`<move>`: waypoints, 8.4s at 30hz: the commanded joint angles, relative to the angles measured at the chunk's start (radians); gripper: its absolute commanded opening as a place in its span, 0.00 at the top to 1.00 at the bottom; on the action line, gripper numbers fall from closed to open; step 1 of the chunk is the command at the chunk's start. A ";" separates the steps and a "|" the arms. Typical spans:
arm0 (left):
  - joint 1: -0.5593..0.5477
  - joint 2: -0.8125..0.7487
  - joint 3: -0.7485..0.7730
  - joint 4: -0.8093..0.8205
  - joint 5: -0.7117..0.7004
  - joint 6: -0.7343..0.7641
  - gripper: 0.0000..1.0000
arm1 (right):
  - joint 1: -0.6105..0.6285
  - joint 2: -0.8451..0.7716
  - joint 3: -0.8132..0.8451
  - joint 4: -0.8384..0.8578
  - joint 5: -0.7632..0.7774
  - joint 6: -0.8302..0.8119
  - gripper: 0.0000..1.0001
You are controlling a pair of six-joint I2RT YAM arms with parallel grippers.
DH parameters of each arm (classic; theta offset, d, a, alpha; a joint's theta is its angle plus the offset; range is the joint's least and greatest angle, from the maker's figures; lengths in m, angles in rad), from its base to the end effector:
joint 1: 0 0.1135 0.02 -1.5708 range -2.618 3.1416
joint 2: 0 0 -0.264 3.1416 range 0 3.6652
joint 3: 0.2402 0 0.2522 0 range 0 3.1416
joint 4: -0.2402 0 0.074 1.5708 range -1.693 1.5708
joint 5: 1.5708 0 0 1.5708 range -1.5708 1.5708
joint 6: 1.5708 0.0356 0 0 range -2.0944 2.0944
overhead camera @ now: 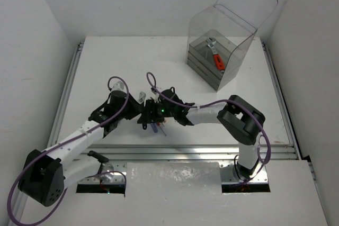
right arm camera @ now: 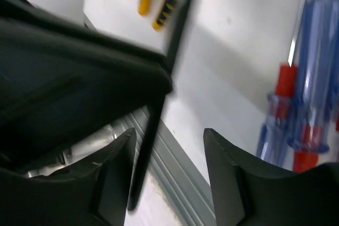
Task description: Sort the tools into containers
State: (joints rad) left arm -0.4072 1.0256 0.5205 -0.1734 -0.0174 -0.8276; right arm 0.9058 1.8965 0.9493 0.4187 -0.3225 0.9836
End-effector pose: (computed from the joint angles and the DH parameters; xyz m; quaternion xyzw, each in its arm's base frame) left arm 0.1947 -0.0833 0.2044 -0.1919 0.8814 -0.2434 0.3564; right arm 0.2313 0.3133 0.1455 -0.0466 0.8585 0.4798 0.1751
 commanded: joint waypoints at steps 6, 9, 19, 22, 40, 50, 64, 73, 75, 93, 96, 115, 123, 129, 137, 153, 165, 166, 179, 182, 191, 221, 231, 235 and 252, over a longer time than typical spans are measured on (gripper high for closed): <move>-0.018 -0.056 -0.004 0.087 0.053 -0.012 1.00 | 0.011 -0.031 0.095 0.060 0.008 -0.082 1.00; -0.018 -0.079 0.041 0.037 0.008 0.017 0.52 | 0.012 -0.078 0.092 -0.056 0.063 -0.154 1.00; -0.018 -0.211 0.444 -0.472 -0.426 0.186 0.00 | -0.119 -0.229 0.425 -0.812 0.451 -0.670 1.00; -0.018 -0.275 0.421 -0.488 -0.376 0.289 0.00 | -0.273 -0.218 0.557 -0.984 0.539 -0.744 1.00; -0.018 -0.391 0.289 -0.408 -0.279 0.413 0.00 | -0.588 0.153 1.174 -1.120 0.781 -1.180 1.00; -0.018 -0.391 0.286 -0.399 -0.257 0.421 0.00 | -0.599 0.135 1.298 -1.190 0.712 -1.133 0.30; -0.022 -0.433 0.280 -0.394 -0.251 0.420 0.00 | -0.663 -0.353 1.041 -0.669 0.718 -0.859 1.00; -0.045 -0.470 0.273 -0.387 -0.237 0.421 0.00 | -0.806 -0.165 1.349 -0.628 0.769 -0.937 0.99; -0.050 -0.473 0.271 -0.385 -0.236 0.421 0.00 | -0.875 -0.160 1.318 -0.615 0.745 -0.918 0.96; -0.053 -0.460 0.268 -0.376 -0.214 0.427 0.00 | -1.082 -0.017 1.332 -0.718 0.094 -0.724 0.97; -0.053 -0.453 0.269 -0.376 -0.210 0.429 0.00 | -1.082 -0.089 1.231 -0.663 0.021 -0.738 0.98; -0.053 -0.354 0.276 -0.309 -0.111 0.251 0.00 | -0.583 -0.560 0.722 -0.936 0.348 -0.652 0.01; -0.061 0.075 0.156 0.597 0.287 -0.103 0.00 | -0.508 -0.888 0.182 -0.926 0.554 -0.547 0.01; -0.093 0.604 0.472 0.868 0.278 -0.235 0.08 | -0.512 -1.122 0.062 -0.981 0.488 -0.514 0.01; -0.131 1.132 0.883 0.914 0.258 -0.363 0.39 | -0.516 -1.249 0.100 -1.055 0.565 -0.517 0.01; -0.150 1.445 1.266 0.844 0.250 -0.418 0.71 | -0.518 -1.286 0.086 -1.028 0.425 -0.517 0.01; -0.148 1.423 1.152 0.929 0.222 -0.436 0.67 | -0.516 -1.286 0.059 -0.995 0.385 -0.511 0.01; -0.148 1.421 1.148 0.948 0.220 -0.438 0.66 | -0.518 -1.284 0.057 -0.989 0.382 -0.511 0.01; -0.140 1.499 1.288 0.887 0.238 -0.441 0.64 | -0.516 -1.269 0.028 -0.962 0.358 -0.516 0.01; -0.140 1.510 1.283 0.899 0.237 -0.449 0.66 | -0.518 -1.271 0.017 -0.949 0.355 -0.517 0.01; -0.140 1.574 1.343 0.930 0.246 -0.481 0.88 | -0.518 -1.271 0.006 -0.930 0.336 -0.517 0.01; -0.005 1.282 0.906 1.141 0.272 -0.436 1.00 | -0.516 -1.228 -0.053 -0.868 0.286 -0.497 0.01; 0.021 1.170 0.842 1.001 0.290 -0.357 0.16 | -0.516 -1.072 -0.044 -0.885 0.205 -0.520 0.01; 0.030 1.024 0.806 0.866 0.264 -0.262 0.00 | -0.515 -0.995 -0.050 -0.871 0.152 -0.530 0.01; 0.076 -0.190 0.405 -0.300 -0.328 0.207 0.00 | -0.006 -0.137 0.360 -0.871 0.404 -0.643 0.51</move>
State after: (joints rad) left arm -0.3386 0.9535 0.9802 -0.2478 -0.2798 -0.7486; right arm 0.8402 1.7000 1.2045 -0.4789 0.0196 0.3508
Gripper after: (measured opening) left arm 0.996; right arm 0.520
